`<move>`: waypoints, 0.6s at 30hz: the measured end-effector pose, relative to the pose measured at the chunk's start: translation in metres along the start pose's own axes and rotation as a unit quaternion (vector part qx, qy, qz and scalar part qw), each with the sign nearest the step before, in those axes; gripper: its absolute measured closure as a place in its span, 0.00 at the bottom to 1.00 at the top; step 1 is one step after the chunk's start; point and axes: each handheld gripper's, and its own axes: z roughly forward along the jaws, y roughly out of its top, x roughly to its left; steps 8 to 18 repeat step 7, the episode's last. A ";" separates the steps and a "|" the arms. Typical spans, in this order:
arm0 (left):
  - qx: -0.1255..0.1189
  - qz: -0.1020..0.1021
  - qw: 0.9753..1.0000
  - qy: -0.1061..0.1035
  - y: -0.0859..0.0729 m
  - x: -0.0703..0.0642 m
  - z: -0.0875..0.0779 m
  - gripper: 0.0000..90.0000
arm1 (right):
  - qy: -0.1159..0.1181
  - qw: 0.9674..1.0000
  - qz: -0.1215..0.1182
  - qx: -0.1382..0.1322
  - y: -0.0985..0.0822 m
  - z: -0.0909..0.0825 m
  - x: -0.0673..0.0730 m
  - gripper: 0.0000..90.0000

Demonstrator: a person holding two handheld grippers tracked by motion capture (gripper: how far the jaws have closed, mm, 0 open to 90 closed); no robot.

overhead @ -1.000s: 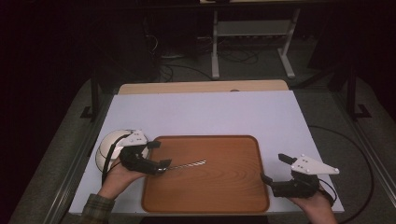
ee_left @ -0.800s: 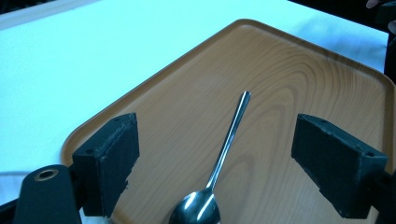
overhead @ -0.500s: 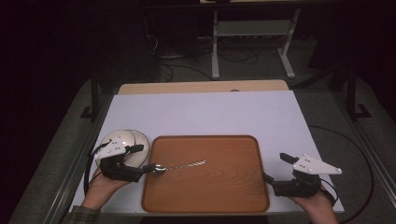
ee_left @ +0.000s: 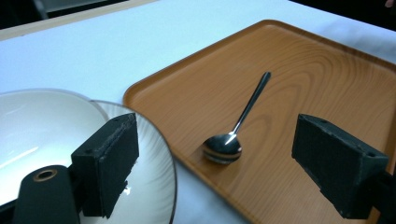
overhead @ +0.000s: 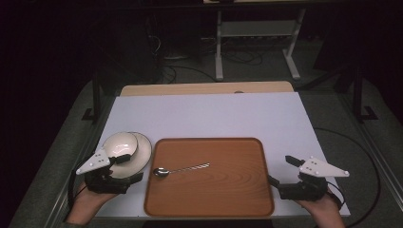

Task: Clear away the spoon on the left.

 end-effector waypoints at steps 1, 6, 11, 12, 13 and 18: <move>0.000 -0.001 1.000 0.001 -0.001 0.001 -0.001 0.16 | 0.000 1.000 0.000 -0.001 0.000 0.000 0.000 0.08; 0.005 0.001 1.000 0.002 -0.003 0.002 0.001 0.16 | -0.001 1.000 0.002 -0.001 0.000 0.000 -0.001 0.08; 0.005 0.002 1.000 0.002 -0.002 0.002 0.001 0.16 | -0.001 1.000 0.001 -0.001 0.000 0.000 -0.001 0.08; 0.005 0.002 1.000 0.002 -0.002 0.002 0.001 0.16 | -0.001 1.000 0.001 -0.001 0.000 0.000 -0.001 0.08; 0.005 0.002 1.000 0.002 -0.002 0.002 0.001 0.16 | -0.001 1.000 0.001 -0.001 0.000 0.000 -0.001 0.08; 0.005 0.002 1.000 0.002 -0.002 0.002 0.001 0.16 | -0.001 1.000 0.001 -0.001 0.000 0.000 -0.001 0.08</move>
